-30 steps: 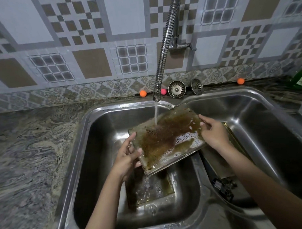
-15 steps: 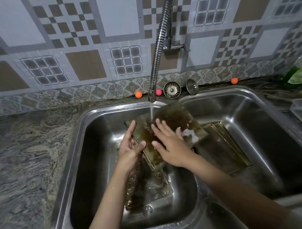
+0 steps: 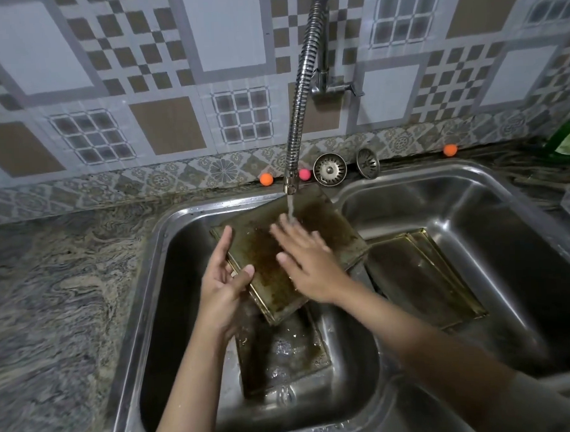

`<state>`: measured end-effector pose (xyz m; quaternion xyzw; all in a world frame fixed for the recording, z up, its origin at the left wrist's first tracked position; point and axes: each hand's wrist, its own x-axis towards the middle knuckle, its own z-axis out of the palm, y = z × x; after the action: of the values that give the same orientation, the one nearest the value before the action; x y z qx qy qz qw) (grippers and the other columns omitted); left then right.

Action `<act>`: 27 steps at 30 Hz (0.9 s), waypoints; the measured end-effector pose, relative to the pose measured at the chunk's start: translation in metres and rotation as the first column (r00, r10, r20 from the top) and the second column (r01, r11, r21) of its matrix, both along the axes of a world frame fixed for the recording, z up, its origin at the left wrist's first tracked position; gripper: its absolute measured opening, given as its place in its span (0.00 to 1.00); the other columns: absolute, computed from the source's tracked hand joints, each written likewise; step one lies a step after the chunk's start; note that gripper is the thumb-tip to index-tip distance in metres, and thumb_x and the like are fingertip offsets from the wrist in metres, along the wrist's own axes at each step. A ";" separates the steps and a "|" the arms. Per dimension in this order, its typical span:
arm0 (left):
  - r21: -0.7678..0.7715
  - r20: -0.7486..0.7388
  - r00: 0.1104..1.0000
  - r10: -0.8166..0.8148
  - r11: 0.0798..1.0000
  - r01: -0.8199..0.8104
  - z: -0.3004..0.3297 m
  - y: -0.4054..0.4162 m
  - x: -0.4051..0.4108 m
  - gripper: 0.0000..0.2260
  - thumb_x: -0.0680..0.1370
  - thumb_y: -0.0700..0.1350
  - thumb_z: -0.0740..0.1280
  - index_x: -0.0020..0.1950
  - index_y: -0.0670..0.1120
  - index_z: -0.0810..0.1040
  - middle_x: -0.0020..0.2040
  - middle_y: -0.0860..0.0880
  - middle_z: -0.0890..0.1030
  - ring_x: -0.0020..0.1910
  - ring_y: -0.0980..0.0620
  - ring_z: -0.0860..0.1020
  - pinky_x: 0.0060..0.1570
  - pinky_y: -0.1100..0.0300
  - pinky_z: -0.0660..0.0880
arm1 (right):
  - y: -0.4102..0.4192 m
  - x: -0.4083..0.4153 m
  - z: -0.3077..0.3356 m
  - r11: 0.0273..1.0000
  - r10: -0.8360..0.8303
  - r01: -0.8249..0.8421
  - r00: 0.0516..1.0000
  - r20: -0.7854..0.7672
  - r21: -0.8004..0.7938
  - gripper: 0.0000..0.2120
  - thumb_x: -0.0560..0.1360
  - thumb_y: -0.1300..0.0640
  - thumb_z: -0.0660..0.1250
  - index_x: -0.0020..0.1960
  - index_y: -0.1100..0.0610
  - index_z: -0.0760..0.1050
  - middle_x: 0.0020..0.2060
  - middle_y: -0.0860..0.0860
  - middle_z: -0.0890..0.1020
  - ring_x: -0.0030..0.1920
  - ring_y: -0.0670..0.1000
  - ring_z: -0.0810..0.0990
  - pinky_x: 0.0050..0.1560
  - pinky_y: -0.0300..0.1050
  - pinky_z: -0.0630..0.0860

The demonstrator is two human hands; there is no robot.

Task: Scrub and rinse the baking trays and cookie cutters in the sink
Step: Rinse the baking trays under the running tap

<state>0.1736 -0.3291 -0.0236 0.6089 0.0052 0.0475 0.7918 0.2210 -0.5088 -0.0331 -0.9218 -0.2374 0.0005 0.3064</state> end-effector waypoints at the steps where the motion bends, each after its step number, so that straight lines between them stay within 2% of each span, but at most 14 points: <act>1: -0.017 -0.001 1.000 0.011 1.000 -0.011 0.000 0.005 -0.002 0.36 0.62 0.45 0.78 0.68 0.58 0.71 0.72 0.56 0.69 0.68 0.49 0.70 0.69 0.48 0.66 | -0.014 0.012 -0.006 0.996 -0.089 0.087 0.994 -0.068 -0.034 0.26 0.81 0.44 0.47 0.77 0.46 0.45 0.76 0.45 0.43 0.75 0.44 0.39 0.74 0.61 0.41; 3: -0.043 -0.006 1.000 0.022 0.999 -0.022 0.000 0.011 -0.006 0.36 0.64 0.41 0.76 0.69 0.56 0.70 0.73 0.52 0.68 0.72 0.42 0.64 0.70 0.48 0.62 | -0.039 0.033 -0.009 0.954 -0.297 0.277 0.930 -0.218 -0.118 0.28 0.81 0.42 0.46 0.77 0.48 0.44 0.77 0.48 0.41 0.76 0.48 0.37 0.72 0.68 0.43; 5: -0.040 0.004 1.000 -0.011 0.999 0.011 0.001 0.009 -0.007 0.38 0.62 0.42 0.78 0.70 0.56 0.69 0.70 0.54 0.71 0.63 0.49 0.73 0.60 0.61 0.72 | -0.041 0.038 -0.006 0.918 -0.385 0.347 0.894 -0.227 -0.191 0.29 0.81 0.41 0.45 0.77 0.50 0.42 0.77 0.49 0.39 0.76 0.51 0.36 0.70 0.70 0.39; 6: -0.032 0.005 0.999 -0.034 0.999 0.034 0.001 0.005 -0.005 0.39 0.61 0.41 0.79 0.70 0.56 0.69 0.68 0.58 0.73 0.57 0.53 0.74 0.52 0.67 0.75 | -0.032 0.033 -0.001 0.927 -0.357 0.321 0.915 -0.189 -0.196 0.29 0.80 0.41 0.44 0.77 0.50 0.42 0.76 0.49 0.39 0.75 0.50 0.35 0.70 0.69 0.36; 8: -0.004 -0.005 0.997 -0.075 0.997 0.075 0.000 -0.007 -0.003 0.36 0.65 0.37 0.76 0.70 0.55 0.69 0.63 0.61 0.77 0.52 0.56 0.75 0.46 0.68 0.75 | -0.005 0.009 0.009 0.978 -0.179 0.163 0.977 -0.118 -0.131 0.28 0.81 0.42 0.45 0.77 0.49 0.42 0.76 0.47 0.40 0.75 0.47 0.34 0.70 0.66 0.33; 10: -0.051 -0.028 0.996 -0.085 0.995 0.083 0.001 -0.013 -0.004 0.31 0.70 0.33 0.70 0.70 0.52 0.68 0.59 0.58 0.81 0.53 0.58 0.79 0.46 0.66 0.77 | 0.013 -0.018 0.012 0.998 0.015 -0.017 0.999 -0.044 -0.063 0.27 0.81 0.43 0.46 0.77 0.46 0.42 0.76 0.42 0.40 0.74 0.43 0.34 0.71 0.59 0.34; 12: -0.098 -0.052 0.995 -0.084 0.992 0.079 0.001 -0.005 -0.008 0.33 0.68 0.37 0.73 0.71 0.51 0.68 0.58 0.54 0.81 0.54 0.56 0.80 0.50 0.61 0.79 | 0.004 -0.020 0.009 0.997 0.071 -0.071 0.997 0.003 -0.038 0.26 0.82 0.44 0.47 0.77 0.45 0.44 0.76 0.41 0.42 0.75 0.42 0.36 0.73 0.55 0.35; 15: -0.122 -0.076 0.995 -0.060 0.991 0.050 0.003 0.011 -0.013 0.42 0.58 0.47 0.82 0.70 0.55 0.70 0.67 0.48 0.75 0.60 0.49 0.78 0.60 0.52 0.75 | -0.031 0.015 -0.001 0.980 -0.147 0.129 0.982 -0.115 -0.150 0.27 0.81 0.42 0.46 0.77 0.47 0.43 0.76 0.46 0.41 0.76 0.47 0.37 0.73 0.66 0.40; 17: -0.151 -0.071 0.995 -0.074 0.987 0.063 0.001 0.006 -0.013 0.39 0.63 0.42 0.78 0.71 0.53 0.68 0.63 0.50 0.78 0.61 0.48 0.77 0.59 0.51 0.75 | -0.042 0.035 0.001 0.929 -0.333 0.286 0.923 -0.195 -0.234 0.29 0.81 0.41 0.45 0.78 0.51 0.42 0.76 0.50 0.38 0.76 0.53 0.36 0.71 0.70 0.40; 18: -0.157 -0.070 0.994 -0.084 0.985 0.072 0.001 -0.002 -0.012 0.36 0.65 0.38 0.75 0.72 0.52 0.67 0.59 0.51 0.81 0.59 0.49 0.78 0.58 0.51 0.75 | -0.038 0.038 0.004 0.916 -0.361 0.313 0.915 -0.178 -0.250 0.30 0.81 0.41 0.45 0.77 0.52 0.42 0.76 0.51 0.38 0.75 0.55 0.35 0.70 0.70 0.39; 21: -0.150 -0.082 0.990 -0.114 0.983 0.101 -0.006 -0.022 -0.005 0.35 0.65 0.35 0.74 0.70 0.52 0.70 0.57 0.46 0.81 0.56 0.46 0.76 0.58 0.51 0.75 | -0.003 0.017 0.019 0.968 -0.181 0.164 0.981 -0.072 -0.191 0.28 0.81 0.44 0.46 0.77 0.51 0.44 0.77 0.48 0.41 0.75 0.50 0.35 0.71 0.68 0.37; 24: -0.211 -0.118 0.987 -0.109 0.974 0.082 -0.010 -0.020 -0.003 0.34 0.65 0.37 0.73 0.69 0.53 0.71 0.57 0.45 0.80 0.56 0.46 0.77 0.55 0.53 0.76 | 0.010 -0.017 0.021 0.981 0.083 -0.080 0.996 0.015 -0.176 0.27 0.81 0.45 0.47 0.77 0.46 0.43 0.76 0.42 0.40 0.74 0.43 0.35 0.71 0.56 0.34; 26: -0.247 -0.130 0.987 -0.093 0.967 0.058 -0.015 -0.009 -0.006 0.35 0.63 0.39 0.76 0.69 0.54 0.72 0.52 0.46 0.81 0.50 0.48 0.79 0.53 0.54 0.77 | -0.011 -0.012 0.018 0.972 0.107 -0.097 0.994 0.034 -0.212 0.26 0.81 0.44 0.48 0.77 0.46 0.43 0.76 0.42 0.41 0.74 0.43 0.37 0.73 0.53 0.36; 27: -0.251 -0.130 0.987 -0.090 0.966 0.054 -0.018 -0.003 -0.007 0.36 0.62 0.41 0.78 0.68 0.56 0.72 0.49 0.47 0.79 0.45 0.49 0.77 0.49 0.55 0.77 | -0.024 -0.004 0.017 0.966 0.058 -0.051 0.998 0.020 -0.254 0.27 0.81 0.44 0.47 0.77 0.46 0.43 0.76 0.43 0.40 0.75 0.44 0.37 0.74 0.57 0.38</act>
<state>0.1666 -0.3317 -0.0414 0.5074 0.0447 -0.0255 0.8602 0.2171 -0.5325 -0.0158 -0.9465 -0.2647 0.0267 0.1830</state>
